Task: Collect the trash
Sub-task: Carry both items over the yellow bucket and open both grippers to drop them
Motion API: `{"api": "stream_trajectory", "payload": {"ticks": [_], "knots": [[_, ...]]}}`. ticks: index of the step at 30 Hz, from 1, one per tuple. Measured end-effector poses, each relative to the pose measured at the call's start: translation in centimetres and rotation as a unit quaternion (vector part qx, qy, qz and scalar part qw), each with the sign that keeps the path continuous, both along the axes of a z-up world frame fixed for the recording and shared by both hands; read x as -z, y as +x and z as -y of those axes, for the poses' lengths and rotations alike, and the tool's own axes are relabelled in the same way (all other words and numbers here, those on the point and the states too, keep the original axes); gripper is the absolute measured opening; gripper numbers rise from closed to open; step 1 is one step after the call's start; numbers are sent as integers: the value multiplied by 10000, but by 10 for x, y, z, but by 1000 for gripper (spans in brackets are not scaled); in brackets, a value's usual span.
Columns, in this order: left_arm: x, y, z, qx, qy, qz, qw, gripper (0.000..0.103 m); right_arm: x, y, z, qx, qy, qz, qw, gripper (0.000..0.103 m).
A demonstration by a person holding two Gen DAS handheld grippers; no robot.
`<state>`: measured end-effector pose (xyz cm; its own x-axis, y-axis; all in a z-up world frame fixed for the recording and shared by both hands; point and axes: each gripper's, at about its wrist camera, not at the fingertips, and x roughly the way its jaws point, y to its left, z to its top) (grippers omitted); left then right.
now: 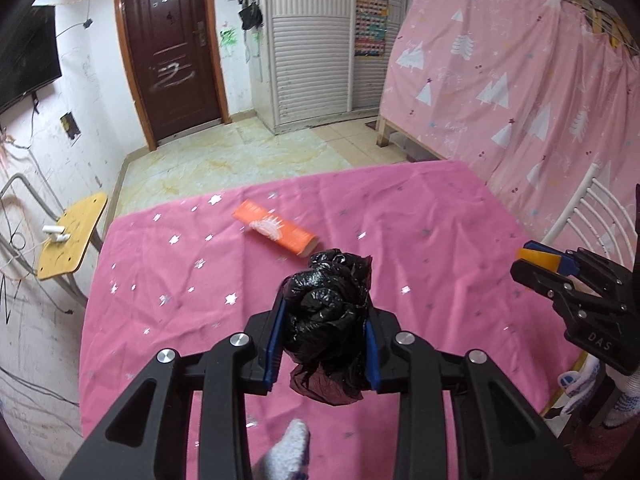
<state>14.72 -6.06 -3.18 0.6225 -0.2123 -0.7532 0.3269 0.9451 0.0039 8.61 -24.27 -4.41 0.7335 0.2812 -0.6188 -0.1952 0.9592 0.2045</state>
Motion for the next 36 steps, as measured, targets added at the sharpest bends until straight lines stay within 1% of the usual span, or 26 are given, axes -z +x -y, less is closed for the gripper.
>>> {"api": "stream_trajectory", "payload": {"ticks": [11,17,23,30,36], "knots": [[-15,-6,69,580,110,132,9982,25,-12,-15,60,573,50,280,9979,41],[-20,-12,115,990,160,123,9949,25,-17,-23,100,950,31,393,9947,41],[-20,-23,156,1417,147,79,9898,25,-12,-34,133,1256,-16,376,9914,41],[-13,-30,206,1794,205,-4,9836,25,-1,-45,167,1553,81,359,9872,41],[-9,-41,257,2261,235,-111,9738,25,3,-54,193,1796,256,405,9826,41]]}}
